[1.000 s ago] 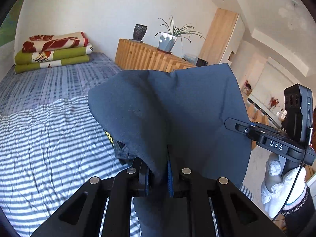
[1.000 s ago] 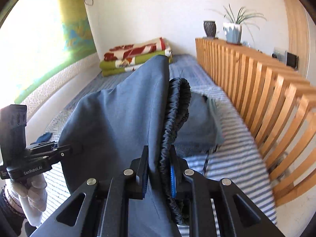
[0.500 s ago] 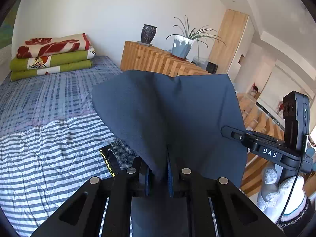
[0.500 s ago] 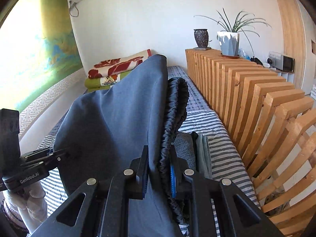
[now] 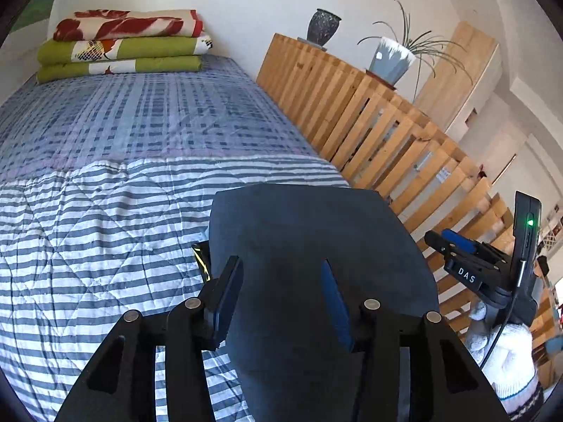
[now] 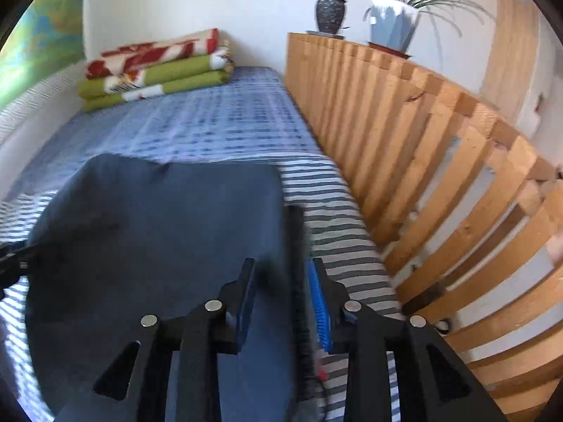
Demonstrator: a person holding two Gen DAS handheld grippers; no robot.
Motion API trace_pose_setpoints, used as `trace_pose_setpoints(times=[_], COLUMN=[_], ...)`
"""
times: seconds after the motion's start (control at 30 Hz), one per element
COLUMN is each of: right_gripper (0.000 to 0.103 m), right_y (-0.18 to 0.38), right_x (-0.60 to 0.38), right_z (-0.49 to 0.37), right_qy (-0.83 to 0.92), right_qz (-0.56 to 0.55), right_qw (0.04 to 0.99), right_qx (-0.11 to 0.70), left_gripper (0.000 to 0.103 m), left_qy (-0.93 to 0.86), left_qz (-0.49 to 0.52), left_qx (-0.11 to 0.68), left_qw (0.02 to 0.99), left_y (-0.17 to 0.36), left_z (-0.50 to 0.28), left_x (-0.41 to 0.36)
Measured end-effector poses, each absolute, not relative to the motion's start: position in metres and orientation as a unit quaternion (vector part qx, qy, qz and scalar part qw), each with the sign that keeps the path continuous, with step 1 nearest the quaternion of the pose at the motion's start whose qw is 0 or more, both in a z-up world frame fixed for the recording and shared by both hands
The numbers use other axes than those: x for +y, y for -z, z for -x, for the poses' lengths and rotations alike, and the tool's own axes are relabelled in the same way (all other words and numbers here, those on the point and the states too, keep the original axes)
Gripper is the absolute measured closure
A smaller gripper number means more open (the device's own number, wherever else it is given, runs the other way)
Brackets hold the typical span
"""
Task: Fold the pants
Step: 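Lift the folded trousers with both grippers onto the clothes stack and release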
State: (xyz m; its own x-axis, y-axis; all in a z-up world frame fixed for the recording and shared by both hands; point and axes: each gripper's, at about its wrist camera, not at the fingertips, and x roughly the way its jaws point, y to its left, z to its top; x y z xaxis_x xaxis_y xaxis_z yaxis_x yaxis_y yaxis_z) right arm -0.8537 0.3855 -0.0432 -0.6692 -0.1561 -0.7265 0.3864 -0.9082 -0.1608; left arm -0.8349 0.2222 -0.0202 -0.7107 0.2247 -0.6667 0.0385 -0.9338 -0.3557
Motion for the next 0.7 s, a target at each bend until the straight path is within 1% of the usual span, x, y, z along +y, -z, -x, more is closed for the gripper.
trace_pose_setpoints(times=[0.03,0.1,0.17,0.2,0.27,0.37,0.5,0.57,0.7], right_gripper=[0.068,0.068,0.068,0.068,0.068,0.068,0.068,0.068,0.067], right_y=[0.04,0.029,0.02,0.016,0.011,0.021,0.04,0.054,0.082], right_x=[0.393,0.411,0.423,0.426,0.427,0.425,0.413,0.408,0.415], right_z=[0.854,0.847,0.836,0.826,0.794,0.752,0.714,0.708,0.704], right_qy=[0.906,0.915,0.923,0.924,0.919,0.901,0.882,0.874,0.854], right_qz=[-0.373,-0.362,-0.345,-0.341,-0.337,-0.35,-0.375,-0.393,-0.455], right_qw=[0.145,0.141,0.135,0.142,0.187,0.242,0.263,0.256,0.215], right_qx=[0.14,0.108,0.103,0.099,0.084,0.088,0.112,0.125,0.133], left_gripper=[0.051,0.051,0.051,0.051,0.051,0.052,0.052,0.052,0.051], left_qy=[-0.912,-0.915,-0.913,-0.912,-0.912,-0.905,-0.906,-0.905,-0.89], left_qz=[0.37,0.361,0.361,0.362,0.364,0.377,0.39,0.4,0.431], left_qx=[-0.169,-0.17,-0.176,-0.175,-0.163,-0.155,-0.111,-0.086,-0.067], left_qw=[0.047,0.05,0.07,0.079,0.094,0.119,0.121,0.119,0.13], left_y=[0.019,0.018,0.019,0.021,0.022,0.034,0.05,0.057,0.07], left_z=[0.83,0.817,0.8,0.792,0.766,0.729,0.69,0.677,0.643], left_x=[0.219,0.214,0.214,0.217,0.229,0.247,0.281,0.295,0.307])
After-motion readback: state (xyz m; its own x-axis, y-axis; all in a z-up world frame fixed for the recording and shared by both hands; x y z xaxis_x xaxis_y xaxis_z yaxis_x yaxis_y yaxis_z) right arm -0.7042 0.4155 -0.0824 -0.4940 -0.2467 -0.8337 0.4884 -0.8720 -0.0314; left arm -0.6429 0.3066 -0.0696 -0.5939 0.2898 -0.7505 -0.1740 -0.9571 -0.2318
